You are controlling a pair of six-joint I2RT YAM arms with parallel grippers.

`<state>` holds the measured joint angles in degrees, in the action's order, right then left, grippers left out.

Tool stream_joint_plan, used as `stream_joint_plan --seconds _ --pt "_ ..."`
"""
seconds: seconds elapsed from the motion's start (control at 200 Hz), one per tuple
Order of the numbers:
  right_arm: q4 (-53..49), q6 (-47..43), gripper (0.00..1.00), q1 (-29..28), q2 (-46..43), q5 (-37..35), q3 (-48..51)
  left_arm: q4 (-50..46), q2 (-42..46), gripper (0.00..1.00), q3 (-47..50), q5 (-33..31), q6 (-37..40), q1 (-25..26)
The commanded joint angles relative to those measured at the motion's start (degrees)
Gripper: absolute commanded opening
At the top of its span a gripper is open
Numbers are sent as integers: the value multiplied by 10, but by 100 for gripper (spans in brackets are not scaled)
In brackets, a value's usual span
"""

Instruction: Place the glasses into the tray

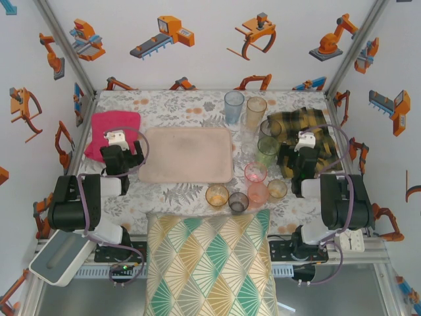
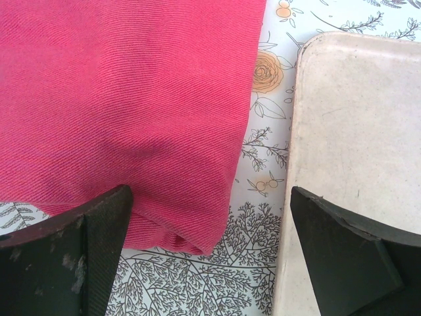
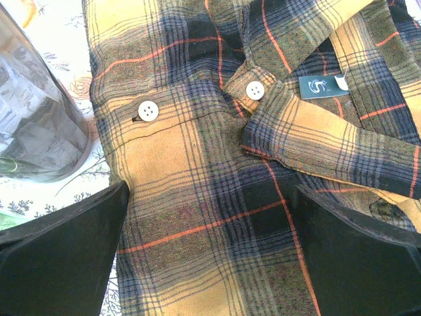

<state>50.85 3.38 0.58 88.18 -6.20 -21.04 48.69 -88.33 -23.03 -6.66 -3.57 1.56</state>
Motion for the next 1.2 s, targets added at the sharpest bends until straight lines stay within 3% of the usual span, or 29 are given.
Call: stream_joint_plan --seconds 0.0,0.726,1.192 --pt "7 1 99 3 3 2 -3 -1 0 97 1 -5 4 0" --pt "7 2 99 3 3 2 -3 -1 0 97 1 -6 4 -1" --pt "11 19 99 3 2 -46 1 -1 2 97 0 -6 4 0"
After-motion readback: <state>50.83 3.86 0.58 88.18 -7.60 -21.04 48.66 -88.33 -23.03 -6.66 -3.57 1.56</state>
